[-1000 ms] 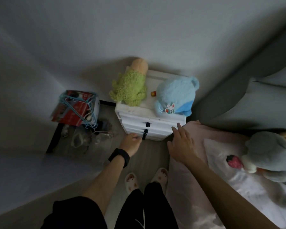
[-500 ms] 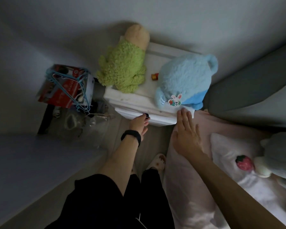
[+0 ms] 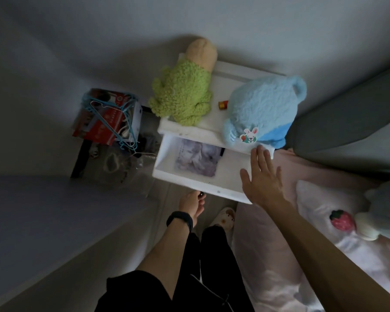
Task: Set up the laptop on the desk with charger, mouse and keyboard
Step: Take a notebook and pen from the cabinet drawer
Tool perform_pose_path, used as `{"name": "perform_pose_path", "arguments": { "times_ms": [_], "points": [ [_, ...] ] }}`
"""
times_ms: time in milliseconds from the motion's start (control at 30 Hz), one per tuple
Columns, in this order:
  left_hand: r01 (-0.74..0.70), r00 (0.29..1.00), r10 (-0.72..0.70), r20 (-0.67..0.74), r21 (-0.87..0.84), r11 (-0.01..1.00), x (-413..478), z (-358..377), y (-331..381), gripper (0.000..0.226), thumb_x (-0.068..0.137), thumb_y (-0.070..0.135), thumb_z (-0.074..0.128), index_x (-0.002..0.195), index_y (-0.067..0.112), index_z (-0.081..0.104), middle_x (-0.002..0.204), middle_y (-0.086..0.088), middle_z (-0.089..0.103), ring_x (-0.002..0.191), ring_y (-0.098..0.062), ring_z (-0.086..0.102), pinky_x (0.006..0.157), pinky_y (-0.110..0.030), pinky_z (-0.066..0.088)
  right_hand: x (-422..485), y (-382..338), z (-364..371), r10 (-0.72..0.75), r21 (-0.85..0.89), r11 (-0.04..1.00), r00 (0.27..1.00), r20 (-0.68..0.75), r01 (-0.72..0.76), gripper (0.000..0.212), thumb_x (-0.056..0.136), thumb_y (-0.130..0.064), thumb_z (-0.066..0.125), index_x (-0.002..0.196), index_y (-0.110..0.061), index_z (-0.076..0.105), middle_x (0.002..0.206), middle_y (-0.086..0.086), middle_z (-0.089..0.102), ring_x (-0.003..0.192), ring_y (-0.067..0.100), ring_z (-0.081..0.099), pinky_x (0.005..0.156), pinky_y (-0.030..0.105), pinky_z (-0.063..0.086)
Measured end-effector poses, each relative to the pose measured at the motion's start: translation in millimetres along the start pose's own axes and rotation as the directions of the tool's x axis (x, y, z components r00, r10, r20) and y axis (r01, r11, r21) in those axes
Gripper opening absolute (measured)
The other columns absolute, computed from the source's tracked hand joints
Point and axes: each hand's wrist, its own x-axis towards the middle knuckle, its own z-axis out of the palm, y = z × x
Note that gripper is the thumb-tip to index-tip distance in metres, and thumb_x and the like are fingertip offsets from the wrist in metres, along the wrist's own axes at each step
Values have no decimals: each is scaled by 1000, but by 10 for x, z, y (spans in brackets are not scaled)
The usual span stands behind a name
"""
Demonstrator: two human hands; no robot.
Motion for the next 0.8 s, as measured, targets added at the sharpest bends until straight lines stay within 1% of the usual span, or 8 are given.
{"name": "perform_pose_path", "arguments": {
  "times_ms": [167, 400, 500, 567, 633, 700, 733, 800],
  "points": [
    [79, 997, -78, -7, 60, 995, -53, -288, -111, 21, 101, 27, 47, 106, 13, 62, 98, -1, 69, 74, -12, 57, 62, -25, 45, 8, -38, 41, 6, -40, 999, 1000, -14, -7, 78, 104, -50, 29, 160, -17, -13, 167, -1, -22, 155, 18, -16, 123, 54, 1],
    [32, 999, -33, -4, -162, 986, -172, -559, 115, 40, 99, 49, 44, 113, 14, 60, 108, -7, 69, 99, -25, 67, 90, -40, 51, -5, -22, 183, -8, -94, 996, 992, -125, -4, 89, 98, -46, 46, 160, -12, -7, 169, 4, -13, 156, 22, -10, 122, 56, 4],
    [-97, 991, 77, -107, -204, 974, -266, -652, 314, 41, 100, 51, 38, 115, 18, 58, 109, -3, 67, 98, -22, 65, 94, -44, 50, -77, -126, 248, -67, -20, 998, 939, -338, 64, 71, 93, -33, 56, 155, -8, 30, 165, 14, 21, 152, 31, 20, 120, 54, 19],
    [-331, 892, 289, -348, -69, 941, -381, -668, 455, 30, 101, 35, 44, 115, 14, 59, 107, -3, 63, 95, -20, 60, 94, -42, 49, -164, -211, 360, -192, 19, 971, 825, -531, 238, 42, 88, -24, 59, 128, -9, 60, 139, 14, 55, 127, 34, 51, 103, 51, 42],
    [-556, 662, 559, -499, 172, 813, -537, -691, 625, 30, 97, 18, 52, 124, 5, 55, 114, -3, 58, 101, -20, 58, 90, -35, 48, -216, -357, 473, -201, 114, 950, 846, -493, 292, 28, 89, -24, 57, 112, -12, 67, 118, 8, 64, 106, 29, 61, 86, 47, 53],
    [-675, 499, 806, -319, 440, 592, -630, -680, 787, 24, 94, 12, 55, 117, 8, 62, 110, 4, 59, 101, -17, 58, 85, -31, 48, -132, -522, 549, -66, 297, 942, 952, -298, 158, 27, 96, -26, 55, 118, -14, 66, 121, 7, 63, 102, 27, 65, 87, 43, 55],
    [-696, 503, 848, -165, 505, 511, -653, -642, 847, 17, 93, 13, 55, 107, 14, 65, 104, 9, 61, 95, -15, 60, 81, -30, 48, -49, -581, 573, 12, 338, 939, 980, -200, 58, 30, 98, -27, 55, 123, -13, 63, 126, 8, 61, 103, 29, 66, 90, 41, 54],
    [-653, 667, 739, 95, 553, 518, -627, -495, 968, 13, 93, 18, 56, 99, 23, 66, 98, 11, 66, 91, -12, 63, 78, -28, 48, 177, -657, 593, 104, 353, 934, 989, -106, -61, 36, 101, -29, 52, 130, -11, 58, 131, 13, 58, 108, 35, 64, 94, 41, 49]
  ]
}}
